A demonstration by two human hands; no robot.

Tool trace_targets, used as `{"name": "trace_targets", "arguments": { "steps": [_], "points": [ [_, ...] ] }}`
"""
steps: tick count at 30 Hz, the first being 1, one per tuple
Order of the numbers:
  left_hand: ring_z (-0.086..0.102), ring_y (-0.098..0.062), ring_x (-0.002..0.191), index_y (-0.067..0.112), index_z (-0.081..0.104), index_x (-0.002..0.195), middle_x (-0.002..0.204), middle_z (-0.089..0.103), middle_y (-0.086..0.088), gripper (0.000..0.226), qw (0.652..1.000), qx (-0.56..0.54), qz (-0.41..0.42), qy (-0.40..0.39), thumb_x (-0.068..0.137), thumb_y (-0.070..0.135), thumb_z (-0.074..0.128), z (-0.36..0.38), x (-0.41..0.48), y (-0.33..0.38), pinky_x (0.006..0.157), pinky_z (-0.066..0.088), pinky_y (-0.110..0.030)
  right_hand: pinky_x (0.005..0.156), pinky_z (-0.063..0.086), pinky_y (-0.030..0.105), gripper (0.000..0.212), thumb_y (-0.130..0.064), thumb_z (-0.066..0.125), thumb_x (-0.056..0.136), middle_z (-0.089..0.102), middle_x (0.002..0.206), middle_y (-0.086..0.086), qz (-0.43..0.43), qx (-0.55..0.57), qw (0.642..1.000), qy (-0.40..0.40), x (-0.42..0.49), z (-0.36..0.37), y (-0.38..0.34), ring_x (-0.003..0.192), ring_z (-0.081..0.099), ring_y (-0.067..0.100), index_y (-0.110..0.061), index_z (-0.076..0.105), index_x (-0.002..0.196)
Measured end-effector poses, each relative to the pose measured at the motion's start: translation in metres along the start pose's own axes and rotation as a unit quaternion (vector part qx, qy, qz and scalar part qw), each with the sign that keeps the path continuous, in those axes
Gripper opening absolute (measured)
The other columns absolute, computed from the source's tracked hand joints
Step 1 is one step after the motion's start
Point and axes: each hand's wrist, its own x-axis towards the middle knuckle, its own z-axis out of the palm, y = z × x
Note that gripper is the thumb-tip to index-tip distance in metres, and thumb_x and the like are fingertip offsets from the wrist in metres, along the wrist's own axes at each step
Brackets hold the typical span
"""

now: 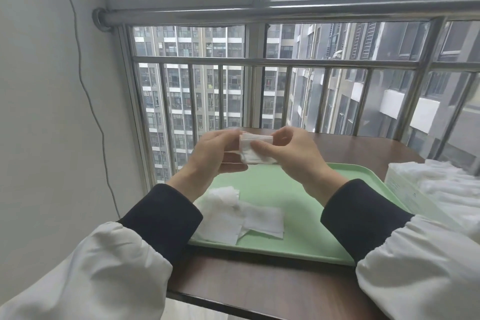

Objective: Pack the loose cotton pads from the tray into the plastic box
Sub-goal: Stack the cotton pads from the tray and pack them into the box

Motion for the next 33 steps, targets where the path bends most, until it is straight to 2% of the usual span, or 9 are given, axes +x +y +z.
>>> {"name": "trace_targets", "arguments": {
  "steps": [2,4,7,11,16,19,25,29,33],
  "points": [
    [0.075,-0.025,0.091,0.017,0.077,0.102,0.099,0.078,-0.008,0.027,0.999,0.019,0.037,-0.015,0.087,0.039,0.073,0.003,-0.001,0.010,0.069,0.060,-0.029,0.069,0.051,0.022,0.045,-0.044,0.082,0.078,0.067,0.097,-0.003,-0.024,-0.034,0.999,0.007,-0.001,-0.002,-0.006,0.087,0.065,0.011,-0.016,0.061,0.107],
    [0.075,-0.023,0.096,0.021,0.076,0.102,0.103,0.078,-0.005,0.032,0.996,0.038,0.070,-0.034,0.074,0.033,0.084,0.004,-0.005,0.017,0.073,0.060,-0.028,0.074,0.056,0.029,0.047,-0.043,0.079,0.082,0.070,0.102,-0.002,-0.030,-0.005,0.999,-0.015,-0.003,-0.005,-0.014,0.093,0.069,0.014,-0.016,0.063,0.116],
    [0.075,-0.022,0.098,0.024,0.076,0.101,0.105,0.078,-0.005,0.024,0.994,0.029,0.094,-0.058,0.078,0.016,0.081,0.005,-0.012,0.026,0.075,0.060,-0.028,0.065,0.058,0.025,0.035,-0.035,0.083,0.080,0.075,0.092,0.001,-0.047,0.021,0.998,-0.033,-0.011,-0.017,-0.028,0.083,0.073,0.012,-0.014,0.069,0.105],
    [0.076,-0.021,0.095,0.017,0.070,0.109,0.102,0.078,-0.002,0.031,0.990,0.082,0.101,-0.053,0.081,0.009,0.081,0.020,-0.019,0.036,0.076,0.061,-0.031,0.077,0.062,0.041,0.029,-0.019,0.084,0.080,0.075,0.095,0.015,-0.020,0.024,0.998,-0.063,-0.021,-0.045,-0.039,0.089,0.074,0.027,-0.004,0.069,0.100],
    [0.076,-0.022,0.092,0.017,0.064,0.116,0.100,0.079,-0.002,0.052,0.987,0.112,0.086,-0.071,0.071,0.034,0.084,0.063,-0.024,0.044,0.077,0.061,-0.036,0.063,0.058,0.024,0.028,-0.017,0.084,0.080,0.076,0.095,0.011,-0.014,0.007,0.997,-0.072,-0.037,-0.101,-0.052,0.079,0.074,0.015,-0.007,0.070,0.102],
    [0.077,-0.023,0.083,0.014,0.062,0.116,0.093,0.079,-0.003,0.039,0.985,0.121,0.079,-0.097,0.083,0.025,0.081,0.096,-0.025,0.044,0.067,0.060,-0.029,0.061,0.057,0.022,0.031,-0.019,0.084,0.078,0.077,0.086,0.001,-0.021,-0.036,0.996,-0.074,-0.048,-0.139,-0.057,0.079,0.074,0.013,-0.009,0.070,0.104],
    [0.075,-0.016,0.080,0.023,0.062,0.102,0.092,0.076,0.001,0.022,0.958,0.237,0.087,-0.140,0.089,0.035,0.075,0.172,-0.027,0.039,0.063,0.060,-0.029,0.055,0.050,0.017,0.022,-0.028,0.077,0.085,0.077,0.086,-0.003,0.006,-0.115,0.992,-0.054,-0.074,-0.225,-0.055,0.069,0.069,0.003,-0.017,0.071,0.103],
    [0.068,-0.007,0.086,0.029,0.062,0.098,0.094,0.070,0.009,0.020,0.926,0.319,0.123,-0.158,0.087,0.039,0.076,0.217,-0.024,0.032,0.071,0.057,-0.024,0.058,0.051,0.022,0.015,-0.027,0.074,0.089,0.076,0.092,0.000,0.039,-0.162,0.986,-0.033,-0.085,-0.274,-0.043,0.076,0.067,0.012,-0.020,0.071,0.102],
    [0.064,-0.014,0.104,0.021,0.067,0.111,0.111,0.069,0.004,0.034,0.898,0.376,0.127,-0.192,0.085,0.040,0.077,0.258,-0.017,0.029,0.095,0.054,-0.038,0.064,0.054,0.019,0.019,-0.015,0.074,0.088,0.076,0.096,0.001,0.068,-0.179,0.981,-0.035,-0.093,-0.305,-0.033,0.089,0.072,0.017,-0.018,0.070,0.106]
  ]
}}
